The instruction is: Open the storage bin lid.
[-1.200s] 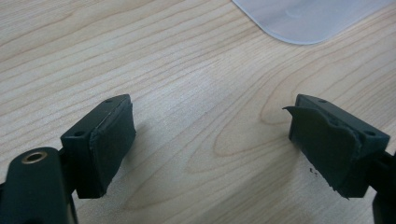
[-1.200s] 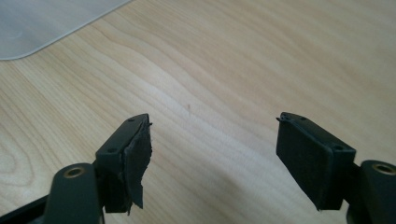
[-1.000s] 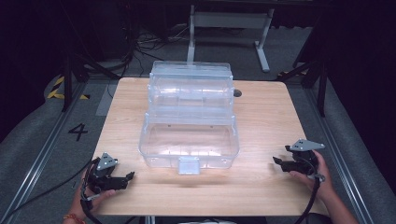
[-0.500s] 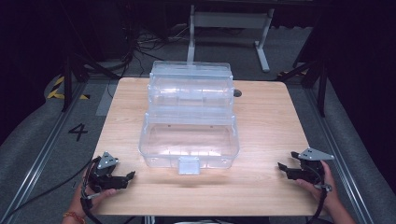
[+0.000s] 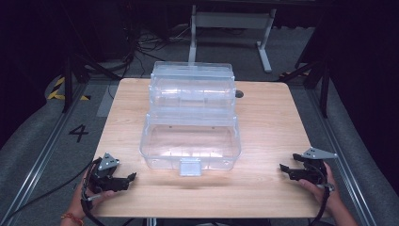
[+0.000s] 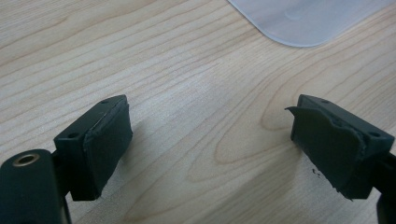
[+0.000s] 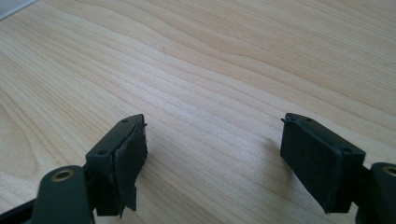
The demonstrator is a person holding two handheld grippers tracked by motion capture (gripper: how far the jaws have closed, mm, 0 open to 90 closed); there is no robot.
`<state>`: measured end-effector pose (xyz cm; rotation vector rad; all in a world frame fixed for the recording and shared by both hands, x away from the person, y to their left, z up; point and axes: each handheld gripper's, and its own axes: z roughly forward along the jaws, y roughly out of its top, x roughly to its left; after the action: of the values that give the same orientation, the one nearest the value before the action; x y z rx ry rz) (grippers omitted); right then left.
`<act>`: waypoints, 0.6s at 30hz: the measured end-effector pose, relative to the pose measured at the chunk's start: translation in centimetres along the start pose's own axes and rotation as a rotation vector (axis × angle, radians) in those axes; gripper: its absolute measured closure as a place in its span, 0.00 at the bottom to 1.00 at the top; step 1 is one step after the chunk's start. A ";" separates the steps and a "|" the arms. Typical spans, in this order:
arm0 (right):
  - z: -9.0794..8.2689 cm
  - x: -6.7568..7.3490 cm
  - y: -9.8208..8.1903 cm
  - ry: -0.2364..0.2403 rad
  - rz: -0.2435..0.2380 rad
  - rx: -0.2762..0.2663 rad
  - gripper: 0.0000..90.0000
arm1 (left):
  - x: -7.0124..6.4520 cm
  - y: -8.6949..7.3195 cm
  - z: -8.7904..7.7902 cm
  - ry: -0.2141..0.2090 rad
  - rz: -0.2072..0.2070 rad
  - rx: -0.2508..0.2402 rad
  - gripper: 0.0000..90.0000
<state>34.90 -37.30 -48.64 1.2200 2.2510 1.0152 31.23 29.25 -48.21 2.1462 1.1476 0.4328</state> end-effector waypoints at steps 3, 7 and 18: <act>0.0 0.0 0.0 0.000 0.000 0.000 0.26 | 0.0 0.1 0.0 0.009 0.009 0.001 0.14; 0.0 0.0 0.0 0.000 0.000 0.000 0.26 | 0.1 0.1 0.1 0.009 0.013 0.006 0.13; 0.0 0.0 0.0 0.000 0.000 0.000 0.26 | 0.1 0.3 0.3 0.009 0.010 0.011 0.11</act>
<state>34.91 -37.31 -48.64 1.2206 2.2514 1.0152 31.65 29.10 -48.20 2.1620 1.1476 0.4421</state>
